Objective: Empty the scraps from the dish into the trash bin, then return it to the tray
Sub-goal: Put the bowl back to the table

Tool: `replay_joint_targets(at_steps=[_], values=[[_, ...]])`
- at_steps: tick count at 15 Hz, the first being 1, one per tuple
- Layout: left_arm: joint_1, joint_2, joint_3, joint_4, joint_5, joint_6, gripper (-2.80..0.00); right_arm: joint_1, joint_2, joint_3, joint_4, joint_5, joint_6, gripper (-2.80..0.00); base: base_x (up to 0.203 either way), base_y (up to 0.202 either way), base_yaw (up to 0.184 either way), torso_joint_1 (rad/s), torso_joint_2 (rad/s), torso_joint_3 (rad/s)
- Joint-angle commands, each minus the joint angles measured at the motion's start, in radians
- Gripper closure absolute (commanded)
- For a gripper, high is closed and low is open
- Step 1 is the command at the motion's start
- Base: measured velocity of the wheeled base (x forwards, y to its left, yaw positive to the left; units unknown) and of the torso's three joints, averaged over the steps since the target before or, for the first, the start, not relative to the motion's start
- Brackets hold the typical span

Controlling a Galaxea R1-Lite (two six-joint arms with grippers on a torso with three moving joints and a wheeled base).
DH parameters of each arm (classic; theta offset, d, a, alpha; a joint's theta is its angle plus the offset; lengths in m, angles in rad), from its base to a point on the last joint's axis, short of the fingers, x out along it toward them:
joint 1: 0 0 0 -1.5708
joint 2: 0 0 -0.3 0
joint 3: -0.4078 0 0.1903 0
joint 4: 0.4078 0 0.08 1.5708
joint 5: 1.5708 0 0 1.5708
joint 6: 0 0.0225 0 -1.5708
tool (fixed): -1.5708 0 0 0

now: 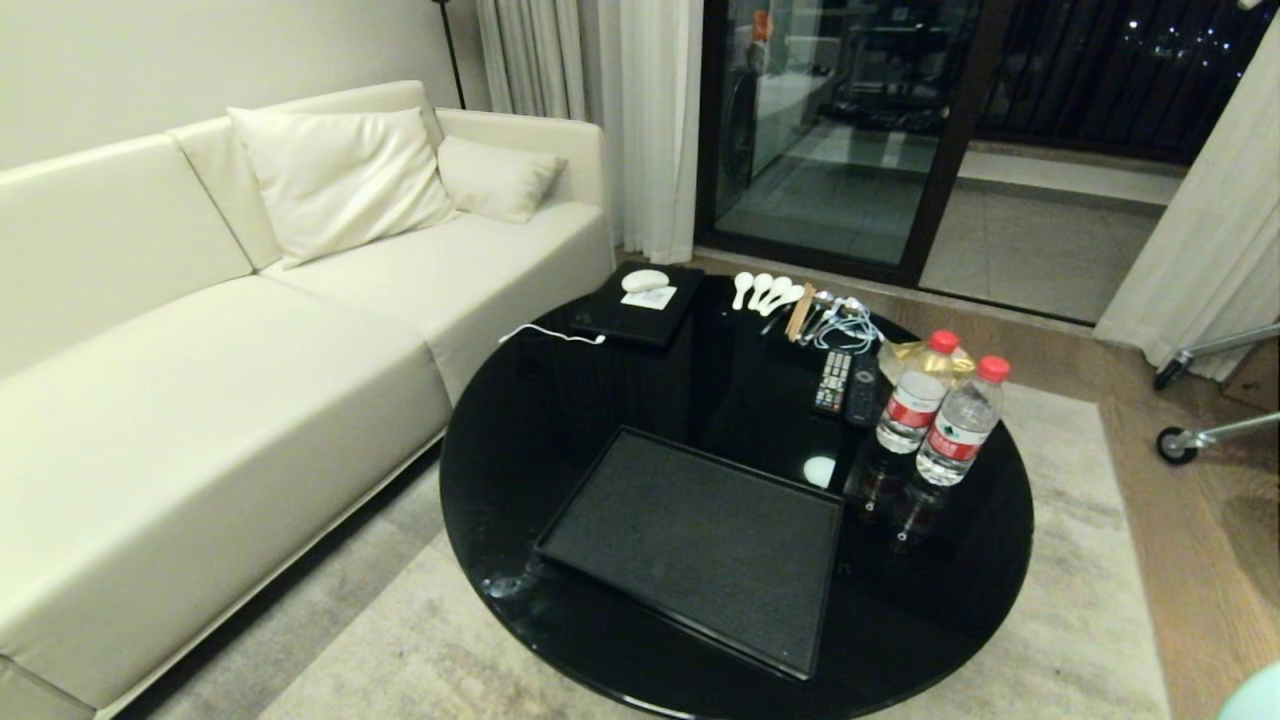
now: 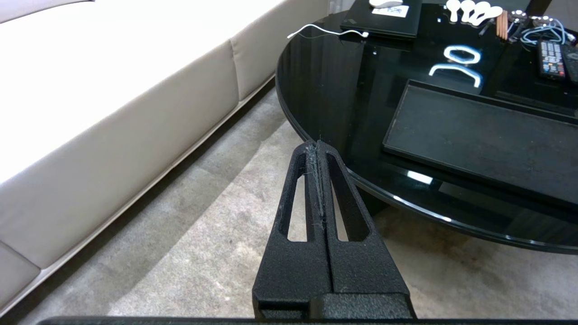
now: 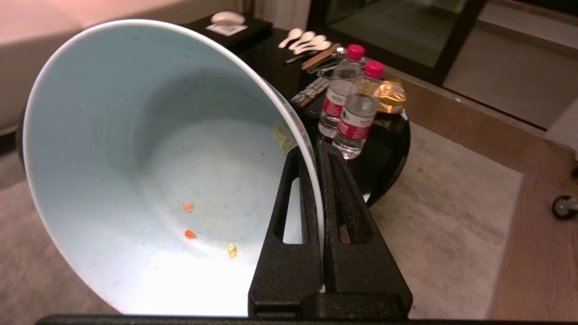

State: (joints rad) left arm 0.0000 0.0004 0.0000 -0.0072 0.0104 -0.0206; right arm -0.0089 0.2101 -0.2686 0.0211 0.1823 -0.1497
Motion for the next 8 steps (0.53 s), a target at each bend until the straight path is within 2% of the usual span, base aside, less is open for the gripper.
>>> replay_joint_targets(at_steps=[1, 5, 8], values=[[0.0, 0.0, 0.0, 0.0, 0.0, -0.001, 0.0, 0.0, 0.253, -0.091, -0.006, 0.036, -0.036, 0.0, 0.0, 0.0, 0.0, 0.0, 0.0, 0.0], [0.0, 0.0, 0.0, 0.0, 0.0, -0.001, 0.0, 0.027, 0.612, -0.21, -0.066, 0.068, -0.096, 0.0, 0.0, 0.0, 0.0, 0.0, 0.0, 0.0], [0.0, 0.0, 0.0, 0.0, 0.0, -0.001, 0.0, 0.147, 0.848, -0.288, -0.112, 0.073, -0.11, 0.0, 0.0, 0.0, 0.0, 0.0, 0.0, 0.0]])
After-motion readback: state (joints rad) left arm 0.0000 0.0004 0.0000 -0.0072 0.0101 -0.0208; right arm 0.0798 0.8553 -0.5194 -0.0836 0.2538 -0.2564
